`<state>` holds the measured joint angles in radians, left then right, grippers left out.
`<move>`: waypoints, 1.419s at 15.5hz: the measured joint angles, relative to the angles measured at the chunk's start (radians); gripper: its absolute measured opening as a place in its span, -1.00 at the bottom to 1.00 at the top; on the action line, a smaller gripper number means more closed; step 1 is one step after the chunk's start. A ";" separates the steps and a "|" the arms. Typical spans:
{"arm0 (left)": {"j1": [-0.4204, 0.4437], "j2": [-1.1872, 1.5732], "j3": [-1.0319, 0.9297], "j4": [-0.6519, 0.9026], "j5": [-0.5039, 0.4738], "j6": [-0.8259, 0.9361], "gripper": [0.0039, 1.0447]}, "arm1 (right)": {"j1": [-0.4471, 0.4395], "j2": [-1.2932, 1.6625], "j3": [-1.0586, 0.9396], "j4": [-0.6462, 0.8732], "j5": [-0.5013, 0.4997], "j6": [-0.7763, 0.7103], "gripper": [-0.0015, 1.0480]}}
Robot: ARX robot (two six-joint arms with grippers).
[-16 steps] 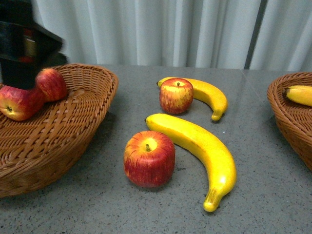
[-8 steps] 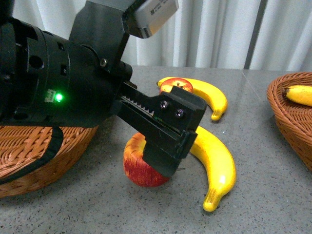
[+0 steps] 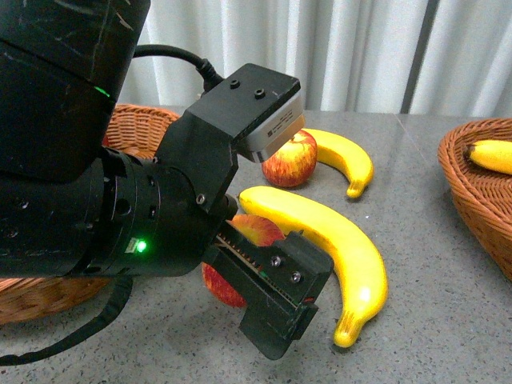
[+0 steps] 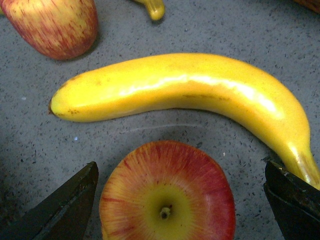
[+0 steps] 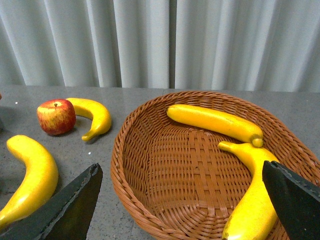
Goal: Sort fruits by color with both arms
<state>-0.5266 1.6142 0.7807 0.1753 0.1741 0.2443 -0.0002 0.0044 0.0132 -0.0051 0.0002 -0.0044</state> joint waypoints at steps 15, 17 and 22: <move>0.394 -0.193 0.019 0.002 -0.237 -0.388 0.12 | 0.000 0.000 0.000 0.000 0.000 0.000 0.87; 0.421 -0.164 -0.028 -0.002 -0.209 -0.451 0.12 | 0.000 0.000 0.000 0.000 0.000 0.000 0.87; 0.423 -0.159 -0.056 0.003 -0.163 -0.474 0.12 | 0.000 0.000 0.000 0.000 0.000 0.000 0.87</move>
<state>-0.1032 1.4548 0.7250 0.1787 0.0116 -0.2295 -0.0002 0.0044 0.0132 -0.0048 0.0002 -0.0044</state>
